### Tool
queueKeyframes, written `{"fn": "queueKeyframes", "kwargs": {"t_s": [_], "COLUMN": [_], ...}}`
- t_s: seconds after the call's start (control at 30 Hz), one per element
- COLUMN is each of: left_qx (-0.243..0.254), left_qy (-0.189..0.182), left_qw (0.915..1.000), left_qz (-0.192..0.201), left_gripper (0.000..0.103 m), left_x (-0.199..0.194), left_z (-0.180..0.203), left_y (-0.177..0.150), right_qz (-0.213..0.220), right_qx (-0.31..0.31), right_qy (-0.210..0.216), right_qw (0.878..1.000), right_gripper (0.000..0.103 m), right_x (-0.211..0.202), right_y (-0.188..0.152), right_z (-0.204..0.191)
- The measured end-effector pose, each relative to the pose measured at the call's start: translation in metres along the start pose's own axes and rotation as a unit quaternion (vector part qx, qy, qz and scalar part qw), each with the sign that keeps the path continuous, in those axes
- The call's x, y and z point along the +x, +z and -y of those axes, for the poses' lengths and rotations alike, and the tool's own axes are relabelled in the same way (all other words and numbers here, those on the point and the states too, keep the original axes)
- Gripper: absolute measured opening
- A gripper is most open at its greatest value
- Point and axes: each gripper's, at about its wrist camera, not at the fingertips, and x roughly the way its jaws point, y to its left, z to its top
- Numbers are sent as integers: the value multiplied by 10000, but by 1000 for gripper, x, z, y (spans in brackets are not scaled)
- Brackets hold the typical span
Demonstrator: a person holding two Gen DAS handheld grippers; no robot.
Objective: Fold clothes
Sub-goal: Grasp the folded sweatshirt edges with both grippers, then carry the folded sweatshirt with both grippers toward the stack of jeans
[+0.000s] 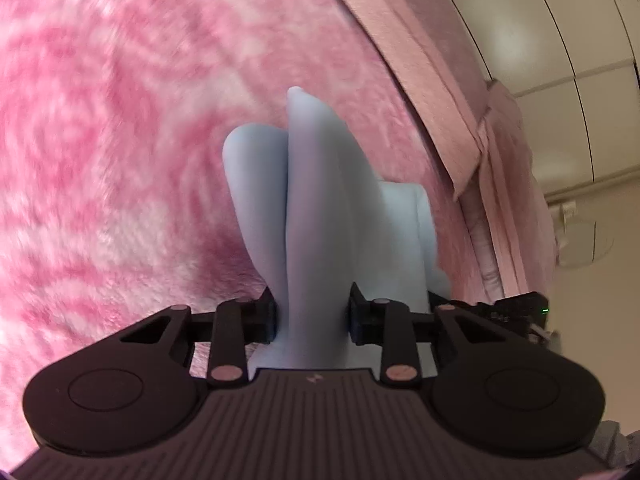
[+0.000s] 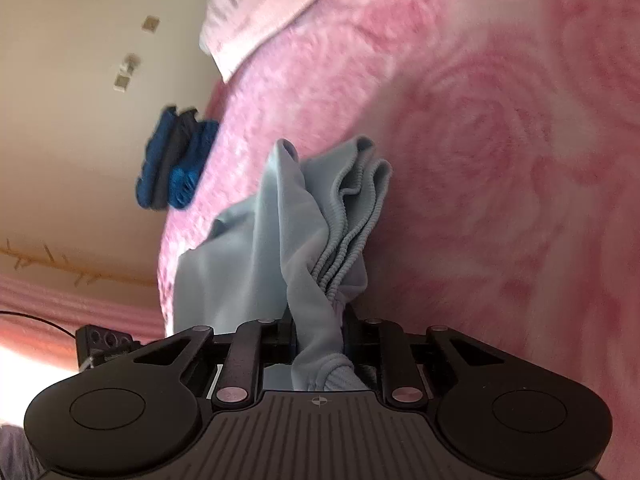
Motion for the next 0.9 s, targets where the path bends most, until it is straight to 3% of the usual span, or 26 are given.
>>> {"fn": "queueKeyframes", "kwargs": {"t_s": [0.17,0.33,0.53,0.7,0.9], "left_qx": [181,301,207,206,495], "left_qy": [90,207,343,362,217], "left_qw": [9997,9993,9992,9988,9975], "left_qz": [-116,-83,37,264,460], "left_gripper": [26,26,26,26,26], "left_x": [-50,-135,-232,-321,-413], "left_z": [31,66,66,29,-42], "left_y": [0,-11,-9,23,111], "right_qz": [257,516,594,480,760], "right_qx": [64,482,784,684,728], "right_qy": [-58,38,161,329,515], "right_qw": [9996,9975,9950,9960,9931], "right_gripper": [17,18,18,18,18], "right_x": [-31,-54,-54,0,96], "right_y": [-37,-79,-124,-142,-156], "right_z": [-59,-131,-212,-283,-369]}}
